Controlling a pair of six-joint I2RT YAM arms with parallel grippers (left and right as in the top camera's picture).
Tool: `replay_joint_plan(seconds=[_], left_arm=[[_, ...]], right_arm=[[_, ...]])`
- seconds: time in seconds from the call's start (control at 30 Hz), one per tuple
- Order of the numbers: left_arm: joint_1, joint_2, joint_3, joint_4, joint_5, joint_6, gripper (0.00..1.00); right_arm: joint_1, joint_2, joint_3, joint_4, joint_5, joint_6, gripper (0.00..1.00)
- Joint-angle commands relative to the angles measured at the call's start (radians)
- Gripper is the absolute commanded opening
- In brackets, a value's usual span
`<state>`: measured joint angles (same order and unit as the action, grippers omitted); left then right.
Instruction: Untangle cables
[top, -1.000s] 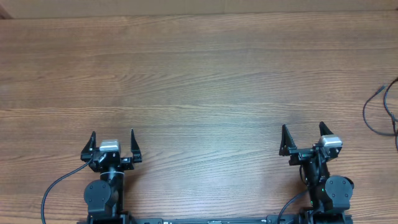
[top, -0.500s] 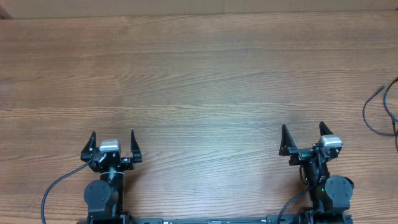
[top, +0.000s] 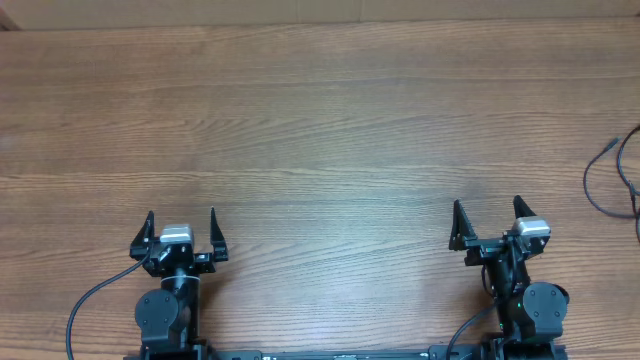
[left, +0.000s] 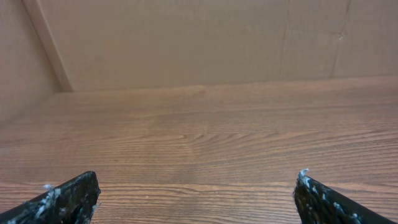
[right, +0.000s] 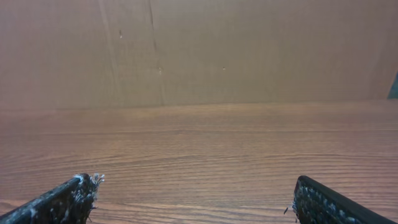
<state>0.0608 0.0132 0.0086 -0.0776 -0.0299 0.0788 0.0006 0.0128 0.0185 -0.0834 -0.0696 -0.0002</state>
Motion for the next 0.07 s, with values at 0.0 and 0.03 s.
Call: replay_joint_plan(seconds=[0.0,0.03], left_arm=[[0.007,-0.009,-0.004,0.002,-0.002,0.011,1.00],[0.007,-0.009,-0.004,0.002,-0.002,0.011,1.00]], right_arm=[[-0.002,-0.010,-0.010,0.002,0.016,-0.005,1.00],[-0.002,-0.010,-0.010,0.002,0.016,-0.005,1.00]])
